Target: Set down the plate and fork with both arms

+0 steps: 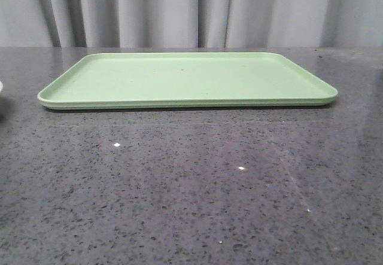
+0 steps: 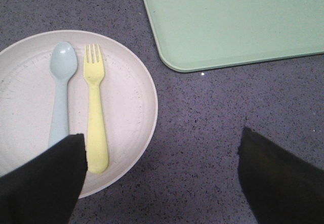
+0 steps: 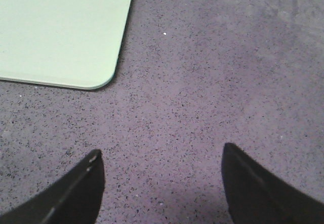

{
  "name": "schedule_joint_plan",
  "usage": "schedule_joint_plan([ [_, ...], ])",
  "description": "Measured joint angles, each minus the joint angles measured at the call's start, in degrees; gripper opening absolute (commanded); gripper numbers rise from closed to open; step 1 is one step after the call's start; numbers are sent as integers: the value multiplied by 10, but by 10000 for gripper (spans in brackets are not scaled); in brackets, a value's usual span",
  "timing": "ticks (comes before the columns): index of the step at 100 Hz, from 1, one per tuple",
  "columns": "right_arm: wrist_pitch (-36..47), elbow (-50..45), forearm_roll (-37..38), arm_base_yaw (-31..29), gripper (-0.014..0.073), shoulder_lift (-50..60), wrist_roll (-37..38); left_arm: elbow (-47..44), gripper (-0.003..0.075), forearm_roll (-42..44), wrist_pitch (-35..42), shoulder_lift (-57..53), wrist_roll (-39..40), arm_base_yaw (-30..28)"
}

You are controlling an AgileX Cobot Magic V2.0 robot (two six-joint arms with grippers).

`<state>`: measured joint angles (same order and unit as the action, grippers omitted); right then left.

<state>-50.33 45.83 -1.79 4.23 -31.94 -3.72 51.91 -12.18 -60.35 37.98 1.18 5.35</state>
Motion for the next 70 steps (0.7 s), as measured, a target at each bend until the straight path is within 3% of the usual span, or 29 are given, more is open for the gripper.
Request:
schedule_joint_plan([
  [31,3,0,0,0,499,0,0,0,568,84,24,11,2,-16],
  [70,4,0,0,0,499,0,0,0,568,122,55,96,-12,-154],
])
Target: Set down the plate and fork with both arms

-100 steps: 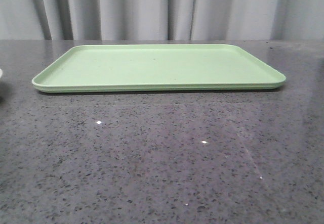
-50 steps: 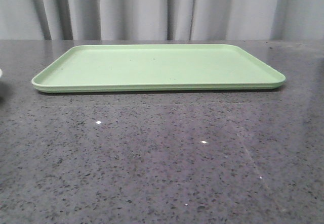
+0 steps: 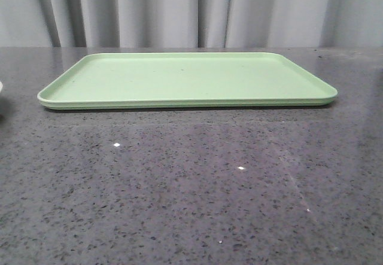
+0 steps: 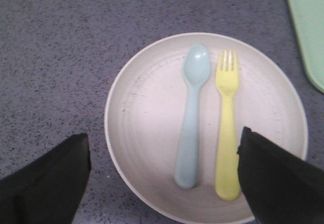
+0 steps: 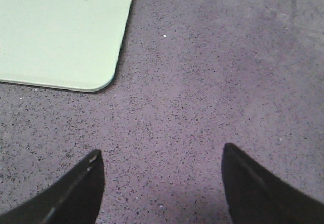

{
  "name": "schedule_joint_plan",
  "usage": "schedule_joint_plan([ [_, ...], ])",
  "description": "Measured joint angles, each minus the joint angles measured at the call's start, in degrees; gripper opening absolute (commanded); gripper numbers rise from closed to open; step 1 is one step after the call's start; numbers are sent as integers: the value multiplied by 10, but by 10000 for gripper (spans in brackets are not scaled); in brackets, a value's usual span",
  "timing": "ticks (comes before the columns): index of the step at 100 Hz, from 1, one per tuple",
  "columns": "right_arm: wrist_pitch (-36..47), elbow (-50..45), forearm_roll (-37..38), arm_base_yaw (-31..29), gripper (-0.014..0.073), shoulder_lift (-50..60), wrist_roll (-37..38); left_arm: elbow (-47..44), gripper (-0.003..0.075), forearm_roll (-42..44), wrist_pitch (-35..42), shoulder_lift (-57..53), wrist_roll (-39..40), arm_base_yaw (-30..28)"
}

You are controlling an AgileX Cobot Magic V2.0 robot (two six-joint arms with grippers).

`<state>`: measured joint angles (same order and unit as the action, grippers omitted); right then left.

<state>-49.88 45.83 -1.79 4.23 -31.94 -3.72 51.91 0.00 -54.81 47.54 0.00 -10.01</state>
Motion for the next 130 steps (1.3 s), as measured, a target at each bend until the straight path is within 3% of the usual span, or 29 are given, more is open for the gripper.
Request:
schedule_joint_plan([
  [41,0,0,0,0,499,0,0,0,568,-67,44,142,-82,-102],
  [130,0,0,0,0,499,0,0,0,567,-72,102,312,-107,-109],
])
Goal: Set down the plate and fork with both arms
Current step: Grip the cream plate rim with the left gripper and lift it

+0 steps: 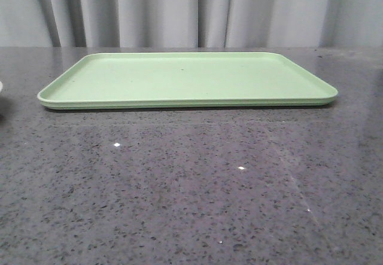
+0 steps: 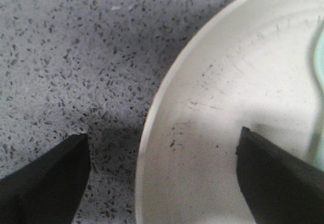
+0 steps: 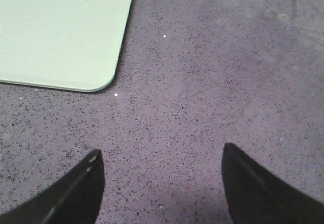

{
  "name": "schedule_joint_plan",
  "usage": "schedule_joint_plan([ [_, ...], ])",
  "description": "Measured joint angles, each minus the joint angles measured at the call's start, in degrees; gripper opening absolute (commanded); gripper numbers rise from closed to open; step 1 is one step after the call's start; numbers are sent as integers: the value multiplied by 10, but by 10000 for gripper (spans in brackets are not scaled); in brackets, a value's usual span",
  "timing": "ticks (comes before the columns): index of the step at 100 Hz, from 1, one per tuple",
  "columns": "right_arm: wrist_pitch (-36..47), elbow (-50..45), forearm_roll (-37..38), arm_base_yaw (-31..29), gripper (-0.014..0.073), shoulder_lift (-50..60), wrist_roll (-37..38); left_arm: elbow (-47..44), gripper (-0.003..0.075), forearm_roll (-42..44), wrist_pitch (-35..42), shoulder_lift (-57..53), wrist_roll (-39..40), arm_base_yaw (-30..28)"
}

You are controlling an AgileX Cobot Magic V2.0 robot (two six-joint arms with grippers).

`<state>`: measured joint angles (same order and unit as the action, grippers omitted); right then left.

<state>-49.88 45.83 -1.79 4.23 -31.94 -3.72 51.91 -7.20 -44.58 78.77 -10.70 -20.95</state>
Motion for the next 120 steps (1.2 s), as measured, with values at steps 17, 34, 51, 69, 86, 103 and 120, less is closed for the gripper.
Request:
schedule_joint_plan([
  [17,0,0,0,0,499,0,0,0,567,-1,2,0,-1,0],
  [34,6,0,0,0,499,0,0,0,563,-1,4,0,-1,0],
  [51,8,0,0,0,499,0,0,0,448,-1,5,0,-1,0],
  [69,8,0,0,0,499,0,0,0,288,-1,5,0,-2,0],
  [86,8,0,0,0,499,0,0,0,178,-1,5,0,-2,0],
  [103,9,0,0,0,499,0,0,0,38,-4,6,0,-2,0],
  [120,10,0,0,0,499,0,0,4,-20,-9,9,-1,-2,0],
])
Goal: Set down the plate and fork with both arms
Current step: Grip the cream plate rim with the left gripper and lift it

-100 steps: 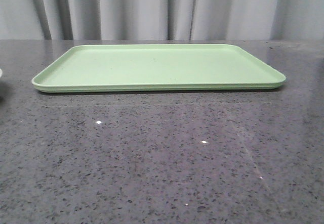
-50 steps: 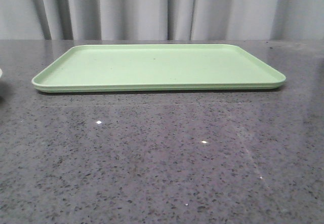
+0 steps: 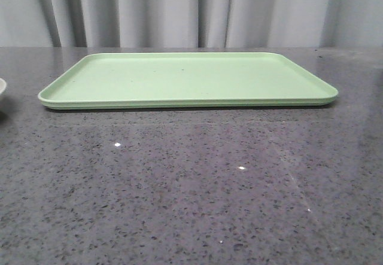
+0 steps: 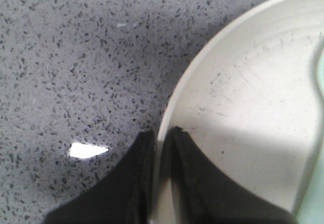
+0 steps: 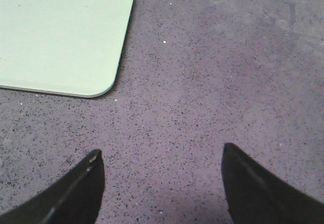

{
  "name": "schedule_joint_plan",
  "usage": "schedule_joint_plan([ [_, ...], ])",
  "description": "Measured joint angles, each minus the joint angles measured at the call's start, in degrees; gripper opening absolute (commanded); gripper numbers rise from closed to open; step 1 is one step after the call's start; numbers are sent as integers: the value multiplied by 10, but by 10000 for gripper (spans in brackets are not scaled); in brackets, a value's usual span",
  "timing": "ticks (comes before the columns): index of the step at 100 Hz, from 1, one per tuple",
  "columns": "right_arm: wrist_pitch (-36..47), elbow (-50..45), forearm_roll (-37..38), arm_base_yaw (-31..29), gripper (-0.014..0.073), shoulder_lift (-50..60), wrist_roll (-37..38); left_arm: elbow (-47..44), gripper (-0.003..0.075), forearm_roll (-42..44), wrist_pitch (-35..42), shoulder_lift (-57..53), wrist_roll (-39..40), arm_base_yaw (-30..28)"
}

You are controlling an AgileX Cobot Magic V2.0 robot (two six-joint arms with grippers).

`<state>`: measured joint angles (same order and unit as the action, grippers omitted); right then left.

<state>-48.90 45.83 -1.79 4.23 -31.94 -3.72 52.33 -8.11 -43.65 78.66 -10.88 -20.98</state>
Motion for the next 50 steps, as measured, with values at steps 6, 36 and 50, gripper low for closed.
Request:
schedule_joint_plan([
  [6,1,0,0,0,499,0,0,0,-20,-3,0,0,0,0],
  [36,1,0,0,0,499,0,0,0,-20,-7,-2,-1,0,-1],
  [50,1,0,0,0,499,0,0,0,-19,-21,-10,-6,0,-14],
])
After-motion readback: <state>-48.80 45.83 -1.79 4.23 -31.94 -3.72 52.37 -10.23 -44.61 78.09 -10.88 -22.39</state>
